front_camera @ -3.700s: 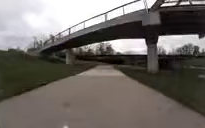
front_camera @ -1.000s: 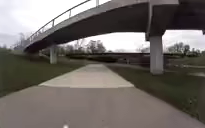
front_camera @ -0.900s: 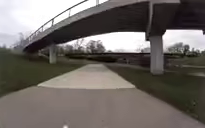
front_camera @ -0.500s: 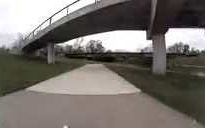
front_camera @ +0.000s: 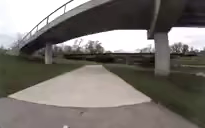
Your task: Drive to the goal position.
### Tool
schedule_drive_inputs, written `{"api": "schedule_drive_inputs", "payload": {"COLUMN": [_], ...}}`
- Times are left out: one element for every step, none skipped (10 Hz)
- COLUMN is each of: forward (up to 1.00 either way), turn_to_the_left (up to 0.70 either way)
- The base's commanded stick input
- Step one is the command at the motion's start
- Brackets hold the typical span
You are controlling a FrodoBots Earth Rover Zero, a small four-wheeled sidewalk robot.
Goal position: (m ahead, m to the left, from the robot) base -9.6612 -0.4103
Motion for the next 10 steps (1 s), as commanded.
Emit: {"api": "schedule_drive_inputs", "payload": {"forward": [1.00,1.00,1.00,1.00,1.00,1.00,1.00,1.00,1.00,1.00], "turn_to_the_left": [0.00,0.00,0.00,0.00,0.00,0.00,0.00,0.00,0.00,0.00]}}
